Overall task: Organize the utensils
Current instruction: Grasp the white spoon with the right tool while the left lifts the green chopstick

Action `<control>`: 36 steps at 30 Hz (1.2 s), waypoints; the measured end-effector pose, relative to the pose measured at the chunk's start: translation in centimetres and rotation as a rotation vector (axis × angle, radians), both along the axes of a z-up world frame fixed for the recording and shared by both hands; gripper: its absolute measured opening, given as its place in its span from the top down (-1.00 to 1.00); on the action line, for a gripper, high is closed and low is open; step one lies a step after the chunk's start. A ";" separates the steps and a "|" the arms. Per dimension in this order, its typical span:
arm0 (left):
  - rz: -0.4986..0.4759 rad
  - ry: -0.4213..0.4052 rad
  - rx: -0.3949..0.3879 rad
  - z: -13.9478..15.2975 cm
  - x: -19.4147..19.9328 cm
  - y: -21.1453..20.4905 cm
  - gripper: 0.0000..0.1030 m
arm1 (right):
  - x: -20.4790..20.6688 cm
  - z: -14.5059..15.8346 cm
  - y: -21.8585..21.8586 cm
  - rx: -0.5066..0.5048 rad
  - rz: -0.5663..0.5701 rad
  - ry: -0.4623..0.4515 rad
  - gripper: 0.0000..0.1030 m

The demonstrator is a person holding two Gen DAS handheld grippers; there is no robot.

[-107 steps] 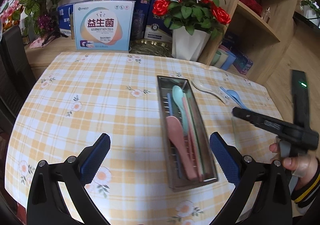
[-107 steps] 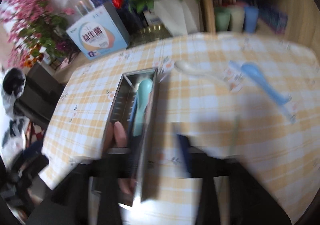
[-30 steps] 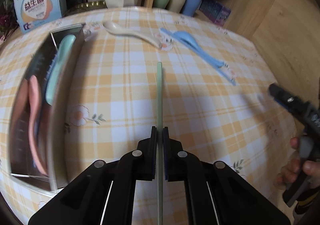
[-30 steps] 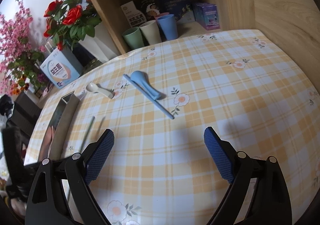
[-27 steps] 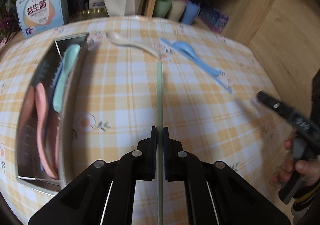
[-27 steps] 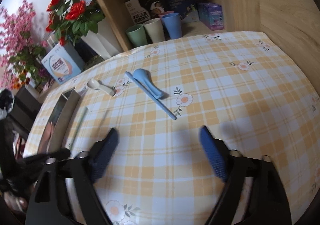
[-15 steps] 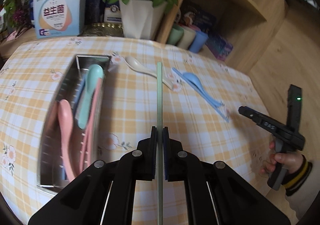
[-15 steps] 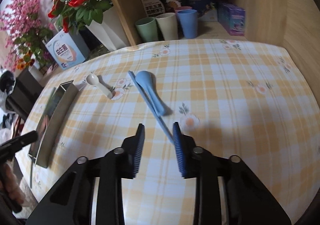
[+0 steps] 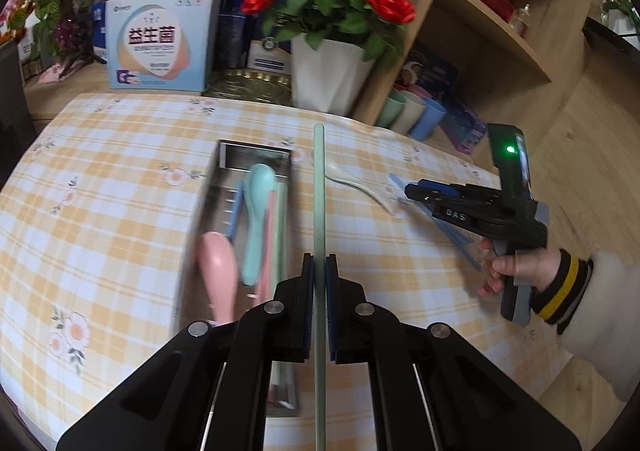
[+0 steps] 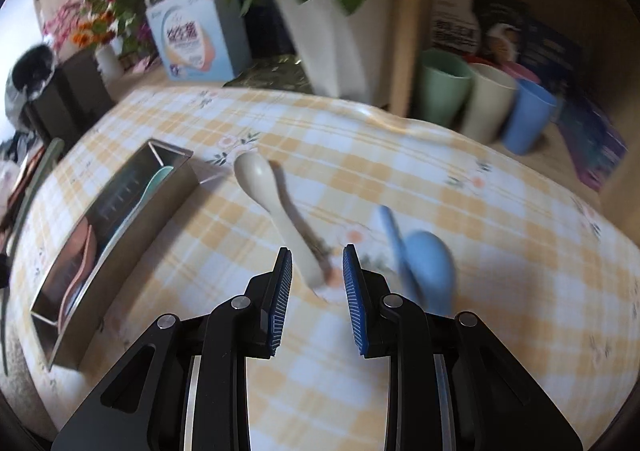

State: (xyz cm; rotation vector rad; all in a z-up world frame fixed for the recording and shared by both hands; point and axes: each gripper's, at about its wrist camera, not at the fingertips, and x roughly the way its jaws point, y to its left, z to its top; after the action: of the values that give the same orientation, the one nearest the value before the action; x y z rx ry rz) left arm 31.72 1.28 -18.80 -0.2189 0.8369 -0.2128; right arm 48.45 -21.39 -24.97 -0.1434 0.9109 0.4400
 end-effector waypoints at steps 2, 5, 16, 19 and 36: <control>0.017 0.002 -0.009 -0.1 0.2 0.8 0.89 | 0.8 -0.5 1.5 -0.026 0.024 0.011 0.49; 0.032 0.006 -0.021 -0.2 0.4 1.6 0.89 | 1.9 -1.3 3.1 -0.052 0.052 0.032 0.49; 0.055 0.022 -0.048 -0.9 0.7 3.2 0.89 | 4.5 -3.5 5.4 -0.097 0.077 0.119 0.49; 0.062 0.028 -0.051 -1.0 0.8 3.5 0.89 | 4.8 -3.6 5.3 -0.077 0.060 0.140 0.50; 0.067 0.028 -0.052 -0.4 0.1 4.1 0.89 | 0.1 -2.5 2.1 0.065 -0.186 0.147 0.73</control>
State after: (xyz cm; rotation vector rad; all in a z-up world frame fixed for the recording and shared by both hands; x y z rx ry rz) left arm 31.77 5.41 -19.17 -0.2989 0.8512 -0.1687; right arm 48.55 -19.27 -27.50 0.0337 1.0427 0.3096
